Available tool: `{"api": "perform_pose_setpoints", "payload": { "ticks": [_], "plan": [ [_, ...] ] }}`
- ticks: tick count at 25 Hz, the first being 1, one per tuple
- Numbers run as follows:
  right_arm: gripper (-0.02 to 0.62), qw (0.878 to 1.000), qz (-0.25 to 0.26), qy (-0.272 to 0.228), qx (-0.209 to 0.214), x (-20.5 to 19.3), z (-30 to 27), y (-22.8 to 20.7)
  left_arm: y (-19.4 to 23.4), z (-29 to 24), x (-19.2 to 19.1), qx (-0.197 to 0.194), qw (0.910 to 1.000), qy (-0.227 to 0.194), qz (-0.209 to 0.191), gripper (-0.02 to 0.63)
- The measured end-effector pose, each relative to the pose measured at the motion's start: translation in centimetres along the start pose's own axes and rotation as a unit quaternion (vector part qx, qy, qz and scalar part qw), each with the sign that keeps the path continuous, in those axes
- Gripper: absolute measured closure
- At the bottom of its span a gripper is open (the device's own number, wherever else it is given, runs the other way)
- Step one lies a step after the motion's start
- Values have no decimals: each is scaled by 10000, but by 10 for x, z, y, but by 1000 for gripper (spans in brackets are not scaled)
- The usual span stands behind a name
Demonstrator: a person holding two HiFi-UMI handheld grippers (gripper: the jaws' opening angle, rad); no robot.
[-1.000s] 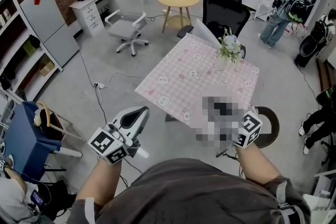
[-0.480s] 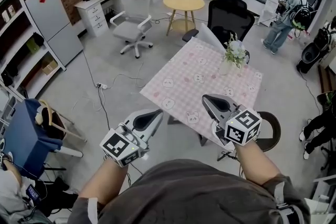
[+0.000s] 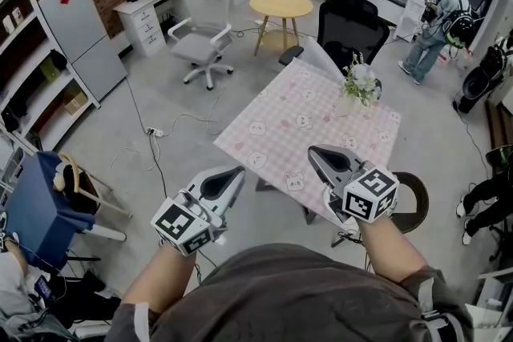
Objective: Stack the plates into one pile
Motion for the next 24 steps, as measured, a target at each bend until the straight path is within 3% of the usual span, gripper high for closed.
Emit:
{"api": "perform_pose_setpoints", "payload": {
  "ticks": [15, 24],
  "plan": [
    [604, 9998, 158, 72, 24, 4, -8, 3, 2, -2, 8, -163, 9996, -214, 84, 601],
    [604, 9997, 216, 114, 39, 5, -13, 4, 10, 3, 4, 19, 10000, 6, 44, 601]
  ]
}}
Point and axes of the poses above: the fingertips, and each gripper's own axes: z backward along the fingers, y to its left, x out of its top, the point moved 10 cm from there along z, backward along the fingers, and after that the axes turned 4 degrees about z, right-handed, at the moved point
